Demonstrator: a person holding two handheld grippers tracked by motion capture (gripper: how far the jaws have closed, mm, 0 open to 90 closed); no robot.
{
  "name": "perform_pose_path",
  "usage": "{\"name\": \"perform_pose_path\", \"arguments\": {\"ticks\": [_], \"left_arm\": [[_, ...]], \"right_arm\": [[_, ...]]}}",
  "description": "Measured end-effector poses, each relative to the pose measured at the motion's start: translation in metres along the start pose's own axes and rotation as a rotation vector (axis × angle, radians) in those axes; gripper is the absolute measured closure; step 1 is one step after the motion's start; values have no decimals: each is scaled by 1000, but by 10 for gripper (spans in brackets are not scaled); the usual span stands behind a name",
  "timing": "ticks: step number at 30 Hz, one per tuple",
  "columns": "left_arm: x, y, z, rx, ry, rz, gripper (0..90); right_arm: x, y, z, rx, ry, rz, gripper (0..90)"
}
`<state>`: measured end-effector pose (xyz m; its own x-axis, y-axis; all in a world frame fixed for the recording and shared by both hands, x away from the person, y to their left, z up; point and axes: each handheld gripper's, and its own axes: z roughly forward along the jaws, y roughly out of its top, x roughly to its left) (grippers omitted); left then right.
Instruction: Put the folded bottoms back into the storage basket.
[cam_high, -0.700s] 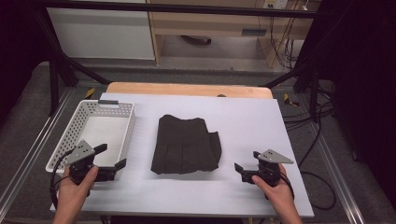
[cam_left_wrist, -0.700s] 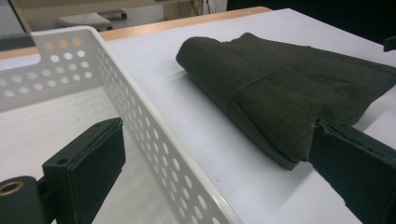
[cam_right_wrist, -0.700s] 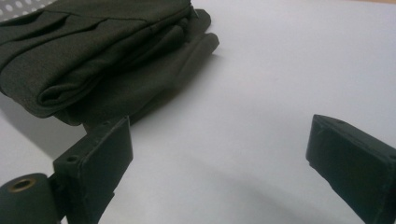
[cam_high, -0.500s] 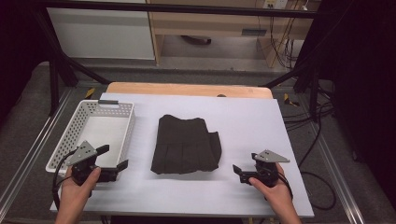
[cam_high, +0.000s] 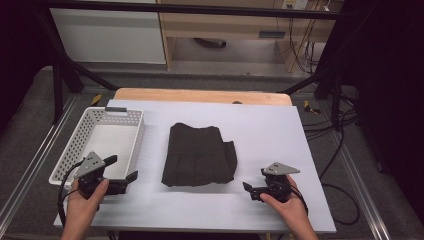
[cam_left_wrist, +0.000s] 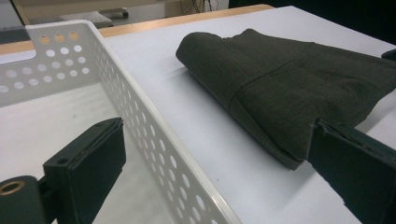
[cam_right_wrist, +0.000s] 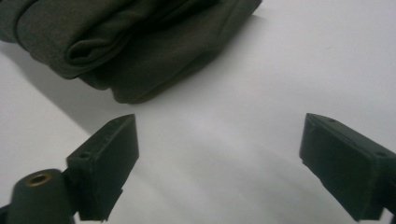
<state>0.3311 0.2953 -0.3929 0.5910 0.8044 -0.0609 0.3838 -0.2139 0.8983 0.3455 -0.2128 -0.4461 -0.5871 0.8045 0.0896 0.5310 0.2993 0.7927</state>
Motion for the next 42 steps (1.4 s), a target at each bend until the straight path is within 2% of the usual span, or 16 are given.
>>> {"name": "perform_pose_path", "arguments": {"ticks": [5, 8, 17, 21, 23, 25, 26, 27, 28, 32, 34, 35, 36, 38, 39, 42], "left_arm": [[-1, 0, 0, 8, -2, 7, 46], [-2, 0, 0, 3, -2, 9, 45], [-5, 0, 2, 12, 5, 27, 46], [-5, 0, 2, 12, 9, 26, 46], [-6, 0, 3, 14, 10, 25, 47], [-7, 0, 3, 15, 8, 28, 47], [-8, 0, 3, 15, 8, 32, 47], [-8, 0, 3, 15, 9, 34, 47], [-8, 0, 3, 16, 8, 36, 47], [-10, 0, 5, 20, 8, 40, 47], [-10, 0, 5, 22, 7, 46, 47], [-11, 0, 5, 23, 6, 47, 48], [-11, 0, 5, 22, 5, 47, 48], [-12, 0, 6, 22, 6, 51, 48], [-13, 1, 6, 24, 5, 53, 48], [-14, 1, 6, 26, 6, 56, 48]], "right_arm": [[13, 3, 9, 41, 44, -27, 209], [19, 5, 12, 54, 62, -28, 246], [37, 13, 27, 71, 99, -65, 337], [40, 16, 31, 63, 111, -57, 357], [41, 20, 37, 64, 117, -66, 406], [41, 21, 40, 62, 117, -67, 411], [42, 24, 45, 74, 118, -88, 437], [42, 24, 45, 74, 118, -88, 437], [43, 25, 49, 76, 122, -100, 476], [43, 25, 53, 74, 128, -123, 524], [43, 26, 54, 66, 134, -118, 570], [42, 26, 56, 58, 137, -122, 623], [42, 26, 56, 58, 137, -122, 623], [43, 25, 56, 57, 152, -145, 742], [43, 25, 56, 57, 152, -145, 742], [44, 25, 53, 48, 157, -165, 835]]}}
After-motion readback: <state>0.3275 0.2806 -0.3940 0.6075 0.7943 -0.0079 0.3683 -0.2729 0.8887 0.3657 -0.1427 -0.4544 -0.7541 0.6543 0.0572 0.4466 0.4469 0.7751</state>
